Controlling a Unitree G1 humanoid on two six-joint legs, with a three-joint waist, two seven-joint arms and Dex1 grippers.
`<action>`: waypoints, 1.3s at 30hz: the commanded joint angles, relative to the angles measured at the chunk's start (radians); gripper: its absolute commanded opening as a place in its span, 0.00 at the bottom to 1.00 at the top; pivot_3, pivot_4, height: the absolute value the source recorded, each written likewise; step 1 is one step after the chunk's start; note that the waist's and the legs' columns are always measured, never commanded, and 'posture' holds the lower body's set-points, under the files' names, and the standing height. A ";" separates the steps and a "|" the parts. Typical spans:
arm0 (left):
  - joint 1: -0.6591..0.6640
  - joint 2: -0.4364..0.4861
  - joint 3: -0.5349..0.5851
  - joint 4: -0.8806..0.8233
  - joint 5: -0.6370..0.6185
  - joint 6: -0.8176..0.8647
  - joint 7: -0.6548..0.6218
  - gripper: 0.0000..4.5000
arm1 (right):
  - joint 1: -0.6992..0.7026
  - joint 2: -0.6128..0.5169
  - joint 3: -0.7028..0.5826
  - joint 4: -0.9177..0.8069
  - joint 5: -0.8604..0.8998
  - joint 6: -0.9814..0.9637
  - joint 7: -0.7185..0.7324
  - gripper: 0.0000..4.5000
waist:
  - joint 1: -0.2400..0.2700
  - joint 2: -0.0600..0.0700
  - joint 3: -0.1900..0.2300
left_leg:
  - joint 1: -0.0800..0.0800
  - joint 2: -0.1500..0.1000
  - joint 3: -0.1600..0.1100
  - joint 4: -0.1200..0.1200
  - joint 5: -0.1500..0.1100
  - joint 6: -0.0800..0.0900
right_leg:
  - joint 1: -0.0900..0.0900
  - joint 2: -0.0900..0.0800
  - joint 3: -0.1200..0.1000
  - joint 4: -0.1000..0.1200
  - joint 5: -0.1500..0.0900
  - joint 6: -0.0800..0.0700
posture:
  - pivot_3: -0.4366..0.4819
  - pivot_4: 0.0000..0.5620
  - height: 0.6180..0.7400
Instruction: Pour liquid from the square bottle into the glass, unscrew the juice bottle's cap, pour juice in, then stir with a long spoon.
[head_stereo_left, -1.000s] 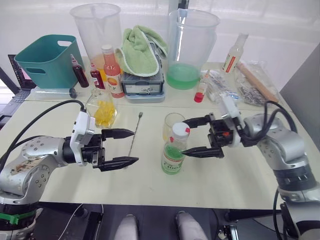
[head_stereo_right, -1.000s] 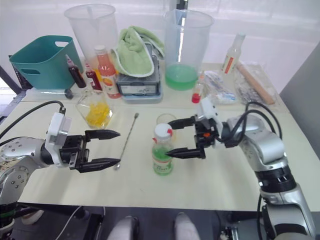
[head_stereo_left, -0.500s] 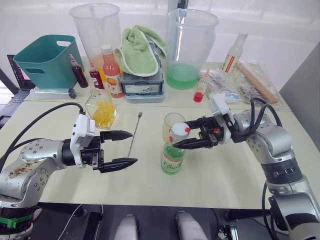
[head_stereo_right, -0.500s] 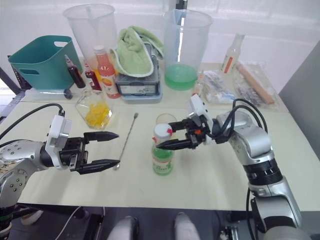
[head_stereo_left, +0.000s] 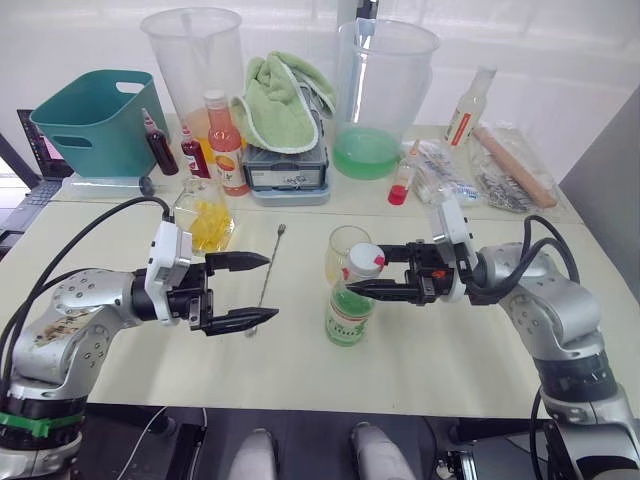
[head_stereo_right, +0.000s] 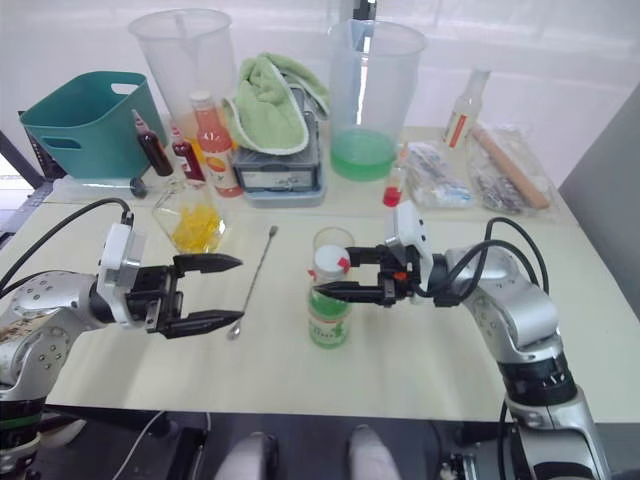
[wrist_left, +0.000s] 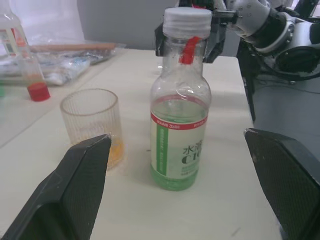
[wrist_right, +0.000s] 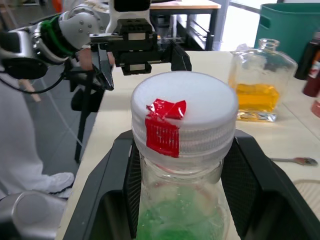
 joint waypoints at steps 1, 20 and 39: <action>-0.036 -0.005 -0.017 0.016 0.005 -0.026 -0.030 1.00 | 0.033 -0.024 -0.087 -0.135 0.048 0.074 -0.128 0.38 | 0.000 0.000 0.000 | 0.000 0.000 0.000 0.000 0.000 0.000 | 0.000 0.000 0.000 0.000 0.000 0.000 | 0.48 0.27 0.89; -0.155 -0.020 -0.104 0.156 0.048 -0.051 -0.159 1.00 | 0.252 0.062 -0.106 -0.448 0.179 0.223 -0.560 0.38 | -0.002 0.000 0.000 | -0.001 0.000 -0.001 0.000 0.000 0.000 | 0.000 0.001 0.000 0.000 -0.001 0.000 | 0.48 0.27 0.89; -0.173 -0.033 -0.088 0.113 0.008 0.002 -0.115 1.00 | 0.198 -0.192 -0.399 -0.320 0.492 0.224 -0.348 0.99 | 0.001 0.000 0.000 | -0.001 0.000 -0.001 0.000 0.000 0.000 | 0.000 0.001 0.000 -0.001 -0.001 0.001 | 0.48 0.27 0.89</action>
